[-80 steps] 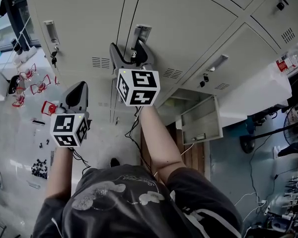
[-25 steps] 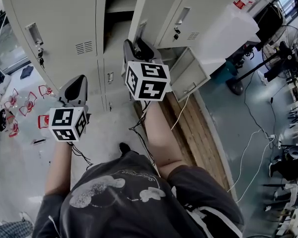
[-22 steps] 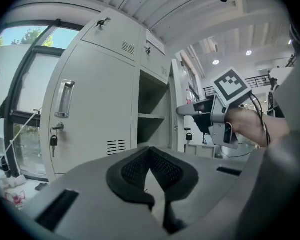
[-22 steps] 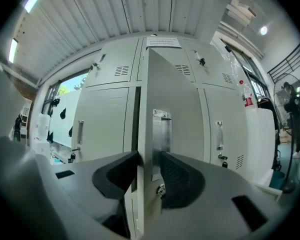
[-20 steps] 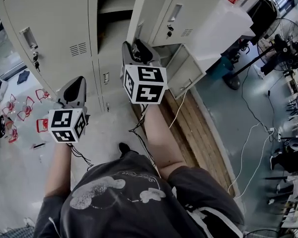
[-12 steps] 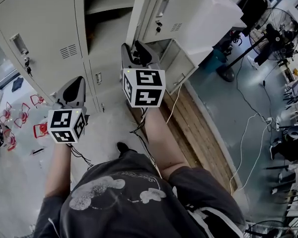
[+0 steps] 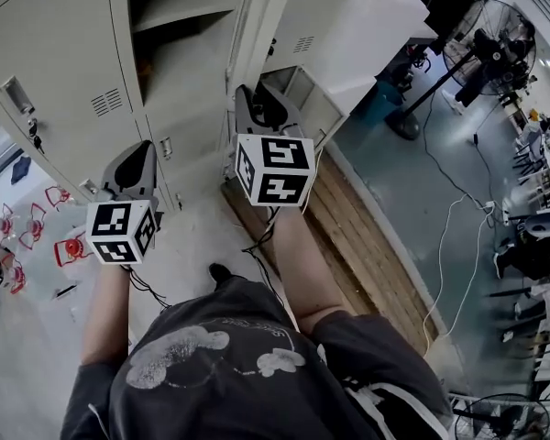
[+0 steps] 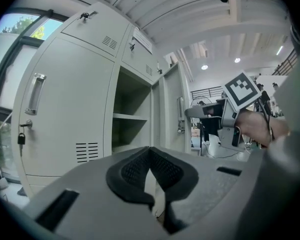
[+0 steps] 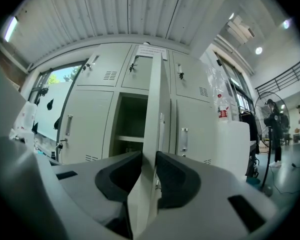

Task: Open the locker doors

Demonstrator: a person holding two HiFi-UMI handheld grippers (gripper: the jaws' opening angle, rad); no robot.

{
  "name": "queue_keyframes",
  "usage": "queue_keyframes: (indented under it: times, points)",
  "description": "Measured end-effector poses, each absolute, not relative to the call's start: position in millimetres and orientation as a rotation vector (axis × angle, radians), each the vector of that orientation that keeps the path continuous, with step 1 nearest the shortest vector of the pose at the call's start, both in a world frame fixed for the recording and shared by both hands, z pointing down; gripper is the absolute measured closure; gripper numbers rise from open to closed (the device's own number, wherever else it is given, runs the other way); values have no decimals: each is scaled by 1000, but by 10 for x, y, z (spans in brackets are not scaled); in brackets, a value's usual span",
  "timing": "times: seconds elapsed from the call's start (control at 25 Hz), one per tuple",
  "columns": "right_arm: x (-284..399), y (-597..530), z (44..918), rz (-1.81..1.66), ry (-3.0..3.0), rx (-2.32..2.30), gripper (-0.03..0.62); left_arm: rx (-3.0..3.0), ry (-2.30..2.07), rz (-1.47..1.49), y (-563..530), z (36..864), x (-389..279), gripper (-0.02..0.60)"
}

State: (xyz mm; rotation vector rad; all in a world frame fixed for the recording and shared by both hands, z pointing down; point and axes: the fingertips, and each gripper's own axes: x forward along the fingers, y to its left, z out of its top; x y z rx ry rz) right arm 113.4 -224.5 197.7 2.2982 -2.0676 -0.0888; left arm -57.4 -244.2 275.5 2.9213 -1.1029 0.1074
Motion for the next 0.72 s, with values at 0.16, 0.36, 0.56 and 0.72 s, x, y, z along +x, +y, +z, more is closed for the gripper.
queue_keyframes:
  times: [0.16, 0.36, 0.56, 0.72]
  points:
    - [1283, -2165, 1997, -85, -2062, 2332, 484, 2935, -1072, 109, -2418, 2752, -434, 572]
    - [1532, -2080, 1992, -104, -2049, 2359, 485, 2955, -1035, 108, -2422, 2718, -245, 572]
    - [1793, -2019, 1988, -95, -2063, 2381, 488, 2969, -998, 113, -2418, 2725, -47, 573]
    - [2014, -1985, 1977, -81, -2072, 2394, 490, 2978, -973, 115, -2426, 2711, 136, 572]
